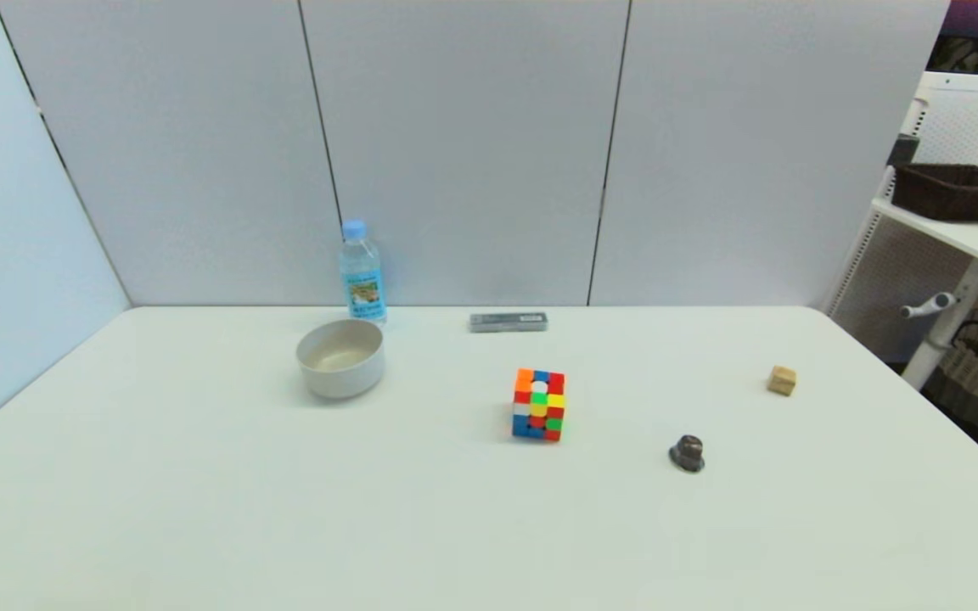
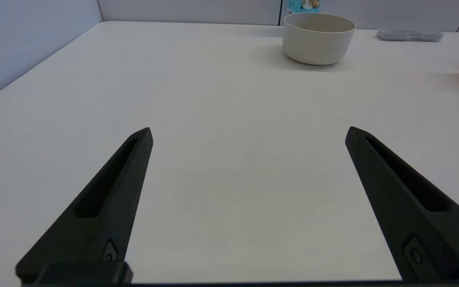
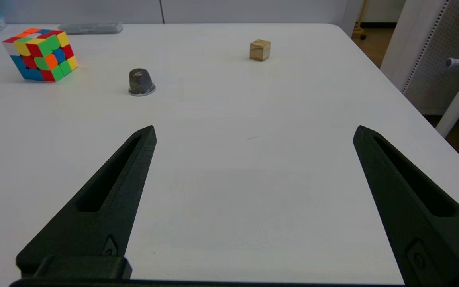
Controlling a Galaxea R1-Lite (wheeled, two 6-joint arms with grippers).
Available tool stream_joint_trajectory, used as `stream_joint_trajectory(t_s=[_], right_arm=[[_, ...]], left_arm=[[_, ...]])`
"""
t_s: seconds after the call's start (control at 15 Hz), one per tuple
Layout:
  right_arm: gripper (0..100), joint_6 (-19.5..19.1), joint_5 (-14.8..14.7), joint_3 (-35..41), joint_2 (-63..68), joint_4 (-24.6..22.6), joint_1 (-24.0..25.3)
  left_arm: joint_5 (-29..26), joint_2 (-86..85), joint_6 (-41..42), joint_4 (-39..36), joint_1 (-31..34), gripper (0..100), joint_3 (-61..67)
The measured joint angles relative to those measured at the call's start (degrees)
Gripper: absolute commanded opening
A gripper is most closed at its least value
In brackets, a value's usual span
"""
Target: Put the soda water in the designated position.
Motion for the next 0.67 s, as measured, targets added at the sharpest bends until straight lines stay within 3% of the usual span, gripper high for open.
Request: stream_joint_trajectory(t_s=[0.67], right_arm=[[100,0.18,-0.07,0.0,0.0,0.0,0.0]], left_arm=[[-0.02,0.02,-0.01,-0.01,0.0,100,0.0]])
